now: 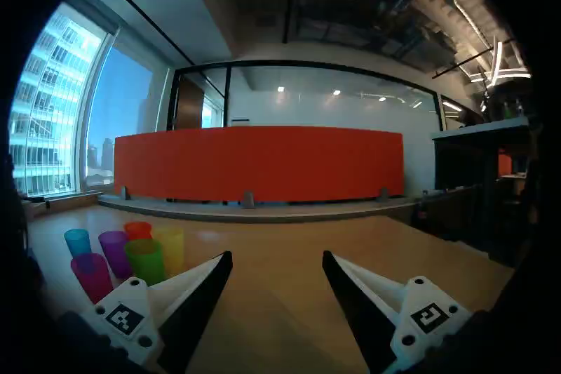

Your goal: Pour water

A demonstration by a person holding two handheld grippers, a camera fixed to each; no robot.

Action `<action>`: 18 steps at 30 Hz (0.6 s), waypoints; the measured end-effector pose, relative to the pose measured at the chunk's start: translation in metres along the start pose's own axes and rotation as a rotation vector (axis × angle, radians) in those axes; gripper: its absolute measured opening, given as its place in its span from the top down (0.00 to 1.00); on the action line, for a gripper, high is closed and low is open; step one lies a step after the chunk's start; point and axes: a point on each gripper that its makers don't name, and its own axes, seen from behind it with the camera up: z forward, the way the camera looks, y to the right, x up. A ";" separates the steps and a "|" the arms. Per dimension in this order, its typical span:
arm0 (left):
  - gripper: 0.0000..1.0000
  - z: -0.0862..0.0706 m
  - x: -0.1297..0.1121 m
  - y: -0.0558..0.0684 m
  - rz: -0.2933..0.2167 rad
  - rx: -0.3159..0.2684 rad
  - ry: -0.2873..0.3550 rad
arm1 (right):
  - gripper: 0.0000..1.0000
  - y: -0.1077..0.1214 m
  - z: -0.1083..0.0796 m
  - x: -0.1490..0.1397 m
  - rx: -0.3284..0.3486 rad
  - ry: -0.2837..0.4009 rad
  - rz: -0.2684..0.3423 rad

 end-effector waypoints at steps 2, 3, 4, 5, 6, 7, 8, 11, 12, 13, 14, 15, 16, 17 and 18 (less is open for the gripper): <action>0.13 0.000 0.000 0.000 -0.001 -0.001 0.000 | 0.01 0.000 -0.001 0.000 0.001 0.000 0.000; 0.13 0.000 0.000 0.001 0.000 -0.003 0.000 | 0.01 -0.001 -0.001 0.000 0.002 0.000 0.000; 0.13 0.000 0.000 0.001 0.000 -0.004 0.001 | 0.01 -0.002 -0.001 0.000 0.004 0.000 -0.001; 0.13 -0.001 0.000 0.001 0.000 -0.006 0.002 | 0.01 -0.002 -0.002 0.001 0.006 0.000 -0.001; 0.13 -0.001 0.000 0.001 -0.001 -0.006 0.001 | 0.01 -0.002 -0.002 0.000 0.008 -0.001 -0.001; 0.13 -0.001 0.000 0.001 -0.001 -0.006 0.001 | 0.01 -0.003 -0.002 -0.001 0.010 -0.002 0.000; 0.13 -0.001 0.000 0.000 -0.002 -0.006 0.000 | 0.01 -0.003 -0.002 -0.001 0.012 -0.004 0.000; 0.13 -0.002 -0.001 -0.003 -0.003 0.002 -0.007 | 0.01 -0.001 -0.002 0.002 0.006 -0.013 0.004; 0.13 -0.002 0.001 -0.004 -0.001 0.005 -0.009 | 0.01 -0.001 -0.003 0.006 0.007 -0.011 0.004; 0.13 -0.002 0.002 -0.005 -0.001 0.008 -0.012 | 0.01 -0.001 -0.003 0.010 0.008 -0.010 0.003; 0.13 -0.002 0.003 -0.006 0.000 0.010 -0.014 | 0.01 -0.001 -0.004 0.014 0.010 -0.008 0.003; 0.13 -0.002 0.007 -0.006 0.001 0.009 -0.013 | 0.01 -0.002 -0.005 0.019 0.014 -0.007 0.001; 0.13 -0.002 0.010 -0.006 0.002 0.008 -0.011 | 0.01 -0.002 -0.005 0.024 0.018 -0.006 -0.001; 0.13 -0.002 0.014 -0.007 0.002 0.007 -0.010 | 0.01 -0.003 -0.006 0.029 0.022 -0.005 -0.002; 0.13 -0.001 0.018 -0.006 0.001 0.003 -0.012 | 0.01 -0.003 -0.006 0.034 0.025 -0.009 -0.004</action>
